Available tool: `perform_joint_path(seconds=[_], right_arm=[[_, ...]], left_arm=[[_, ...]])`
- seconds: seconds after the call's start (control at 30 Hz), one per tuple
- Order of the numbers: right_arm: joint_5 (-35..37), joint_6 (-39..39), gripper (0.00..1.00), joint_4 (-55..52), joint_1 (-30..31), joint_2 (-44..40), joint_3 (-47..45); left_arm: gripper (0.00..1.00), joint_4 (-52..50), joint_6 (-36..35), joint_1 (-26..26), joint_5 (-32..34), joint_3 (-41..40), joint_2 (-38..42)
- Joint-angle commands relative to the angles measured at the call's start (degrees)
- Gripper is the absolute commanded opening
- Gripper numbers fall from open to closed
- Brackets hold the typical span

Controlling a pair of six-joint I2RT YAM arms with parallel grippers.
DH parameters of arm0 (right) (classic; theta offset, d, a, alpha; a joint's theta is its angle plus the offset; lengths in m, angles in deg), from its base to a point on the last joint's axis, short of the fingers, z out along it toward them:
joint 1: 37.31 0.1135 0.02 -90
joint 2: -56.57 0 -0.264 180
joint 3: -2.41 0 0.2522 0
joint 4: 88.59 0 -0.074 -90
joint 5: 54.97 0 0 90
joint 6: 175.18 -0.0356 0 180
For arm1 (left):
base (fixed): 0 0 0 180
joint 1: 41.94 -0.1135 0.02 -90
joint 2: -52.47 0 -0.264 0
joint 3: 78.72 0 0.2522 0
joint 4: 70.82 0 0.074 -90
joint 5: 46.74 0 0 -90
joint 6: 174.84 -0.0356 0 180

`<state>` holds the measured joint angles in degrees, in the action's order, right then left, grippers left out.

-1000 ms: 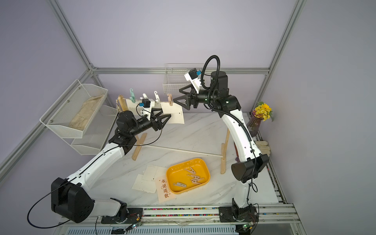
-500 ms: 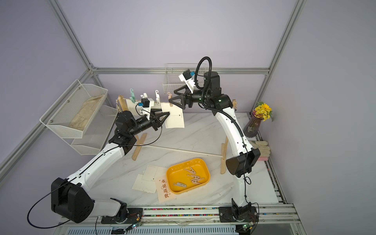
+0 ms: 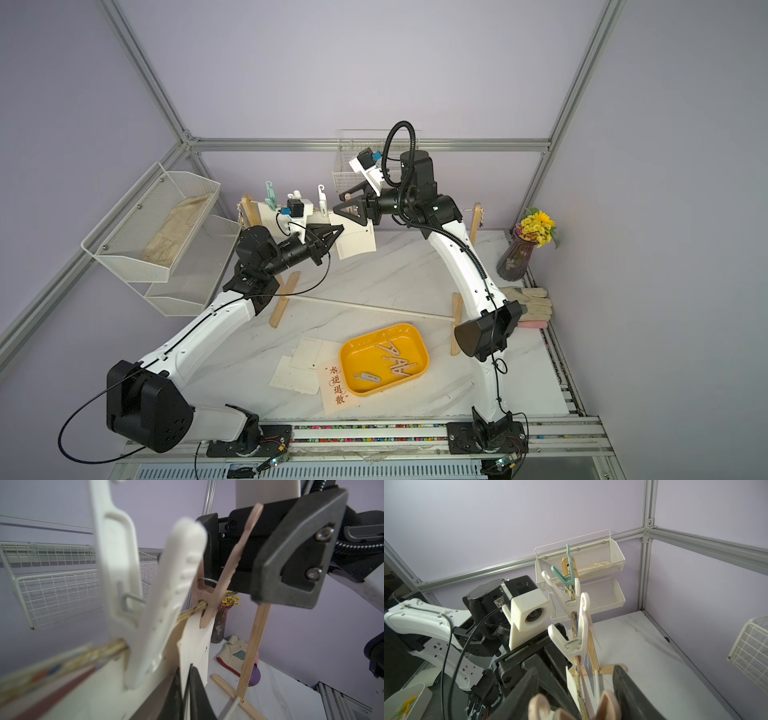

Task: Remove the postcards from the strings
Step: Remove the clamp from the clothesline.

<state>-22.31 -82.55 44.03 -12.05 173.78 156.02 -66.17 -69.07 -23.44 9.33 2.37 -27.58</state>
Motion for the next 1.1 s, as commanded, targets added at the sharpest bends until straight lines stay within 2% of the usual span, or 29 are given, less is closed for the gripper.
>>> perform_joint_path(seconds=[0.0,0.17,0.3,0.6,0.73,0.9,1.07], right_arm=[[0.07,1.33,0.51,2.02,0.24,-2.22,-2.23],[0.29,1.60,0.41,2.34,0.24,-2.42,-2.48],[0.46,1.60,0.40,2.73,0.28,-2.57,-2.35],[0.48,1.34,0.26,3.78,0.24,-3.29,-2.30],[1.16,1.16,0.23,4.55,0.23,-3.56,-2.30],[5.96,0.79,0.20,8.57,0.24,-4.94,-3.34],[11.50,0.22,0.20,13.92,0.24,-7.20,-6.36]], left_arm=[[0.09,2.78,2.31,-0.57,-0.17,0.10,-0.43],[0.08,2.46,3.31,-0.57,-0.43,0.85,-0.40],[0.07,2.32,3.74,-0.57,-0.51,1.18,-2.32],[0.05,1.76,3.93,-0.64,-0.70,1.40,-2.68],[0.03,1.85,4.68,-0.64,-2.07,1.32,-2.59],[0.02,2.14,5.96,-0.49,-4.91,-0.26,-1.51],[0.02,2.55,7.17,0.23,-6.84,-3.29,3.05]])
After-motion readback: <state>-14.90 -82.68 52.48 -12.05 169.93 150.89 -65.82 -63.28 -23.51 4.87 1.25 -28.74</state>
